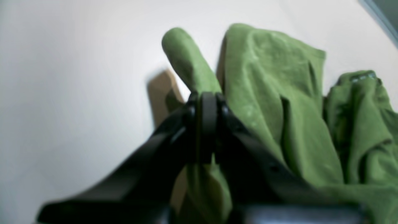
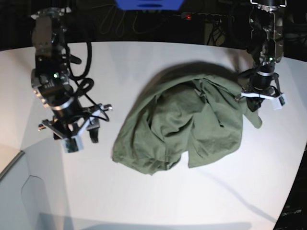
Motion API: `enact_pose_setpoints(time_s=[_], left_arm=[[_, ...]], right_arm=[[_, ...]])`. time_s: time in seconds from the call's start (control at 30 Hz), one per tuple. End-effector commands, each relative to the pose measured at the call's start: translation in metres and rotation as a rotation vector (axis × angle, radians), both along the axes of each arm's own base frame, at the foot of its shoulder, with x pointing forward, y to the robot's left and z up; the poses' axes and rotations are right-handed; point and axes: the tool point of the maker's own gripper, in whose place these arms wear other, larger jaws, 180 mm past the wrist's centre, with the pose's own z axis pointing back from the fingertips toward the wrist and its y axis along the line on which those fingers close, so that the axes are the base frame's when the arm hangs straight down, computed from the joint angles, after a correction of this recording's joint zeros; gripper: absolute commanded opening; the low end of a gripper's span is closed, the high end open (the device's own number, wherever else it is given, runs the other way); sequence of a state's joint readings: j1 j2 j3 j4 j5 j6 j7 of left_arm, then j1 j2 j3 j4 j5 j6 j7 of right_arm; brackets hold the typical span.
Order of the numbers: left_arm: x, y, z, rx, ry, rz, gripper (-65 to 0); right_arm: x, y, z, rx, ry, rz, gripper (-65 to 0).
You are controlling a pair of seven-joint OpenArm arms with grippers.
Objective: Layout the t-shirt on the table in an organized manner, then fold the t-shirt properly
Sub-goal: 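Reach the left gripper to the green shirt's edge and grasp it, then reach the right gripper to the shirt's opposite edge and grasp it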
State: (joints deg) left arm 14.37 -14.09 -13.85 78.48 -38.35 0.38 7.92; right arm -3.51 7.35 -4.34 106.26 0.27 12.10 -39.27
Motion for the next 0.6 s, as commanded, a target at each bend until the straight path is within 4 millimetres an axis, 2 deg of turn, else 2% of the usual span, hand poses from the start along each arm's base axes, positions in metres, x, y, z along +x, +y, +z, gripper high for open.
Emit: enact_pose_setpoints(time_s=[0.0, 0.17, 0.33, 0.47, 0.57], left_arm=[[0.000, 0.009, 0.010, 0.024, -0.033, 0.010, -64.9], [-0.019, 0.018, 0.006, 0.035, -0.008, 0.031, -64.9], [-0.033, 0.018, -0.003, 0.035, 0.028, 0.030, -64.9], [-0.036, 0.018, -0.005, 0.035, 0.035, 0.031, -64.9], [-0.036, 0.018, -0.005, 0.035, 0.035, 0.031, -64.9]], right_arm=[[0.014, 0.005, 0.007, -0.004, -0.031, 0.024, -32.7], [0.058, 0.028, -0.033, 0.012, 0.083, 0.059, -25.7], [0.099, 0.035, -0.068, 0.016, 0.181, 0.062, -25.1], [0.117, 0.028, -0.091, 0.034, 0.205, 0.048, -25.0], [0.121, 0.024, -0.111, 0.052, 0.224, 0.035, -25.0]])
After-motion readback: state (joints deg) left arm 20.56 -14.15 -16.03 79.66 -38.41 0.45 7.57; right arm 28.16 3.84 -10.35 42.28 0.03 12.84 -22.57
